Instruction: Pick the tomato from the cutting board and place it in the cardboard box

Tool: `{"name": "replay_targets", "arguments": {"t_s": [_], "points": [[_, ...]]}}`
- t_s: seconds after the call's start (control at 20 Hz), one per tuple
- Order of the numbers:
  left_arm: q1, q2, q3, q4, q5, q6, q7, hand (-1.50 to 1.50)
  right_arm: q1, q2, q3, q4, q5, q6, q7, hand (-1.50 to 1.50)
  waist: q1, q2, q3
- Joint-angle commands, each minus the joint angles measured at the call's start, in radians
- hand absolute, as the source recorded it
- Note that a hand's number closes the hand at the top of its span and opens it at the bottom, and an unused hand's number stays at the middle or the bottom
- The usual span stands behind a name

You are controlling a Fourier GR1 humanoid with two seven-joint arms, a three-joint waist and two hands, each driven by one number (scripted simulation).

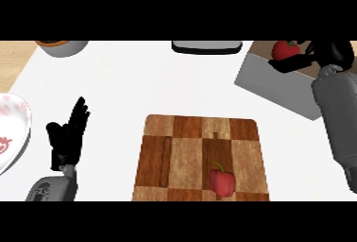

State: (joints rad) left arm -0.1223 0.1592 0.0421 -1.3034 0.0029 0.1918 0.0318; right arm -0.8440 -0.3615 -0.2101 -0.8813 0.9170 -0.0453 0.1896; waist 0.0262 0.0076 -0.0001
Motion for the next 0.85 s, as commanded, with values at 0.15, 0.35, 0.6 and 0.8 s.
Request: {"name": "replay_targets", "arguments": {"t_s": [0.15,0.35,0.6,0.8], "points": [[0.005,-0.004,-0.007,0.019,0.003,-0.028,-0.013,0.0,-0.07,-0.004,-0.132,0.276,-0.138,-0.082,-0.23,-1.5,0.01,0.006,0.002],[0.003,0.013,0.026,0.026,0.015,-0.027,-0.035,0.0,-0.08,-0.012,-0.204,0.266,-0.259,-0.047,-0.393,-1.5,0.0,0.002,0.002],[0.002,-0.031,-0.012,-0.034,-0.022,0.036,0.03,0.0,-0.054,-0.002,-0.357,0.284,-0.45,-0.004,-0.501,-1.5,-0.006,-0.002,0.003],[0.003,-0.022,0.0,-0.004,-0.013,0.014,0.011,0.0,-0.023,-0.059,-0.413,0.277,-0.537,0.079,-0.509,-1.5,-0.023,-0.006,0.001]]}}
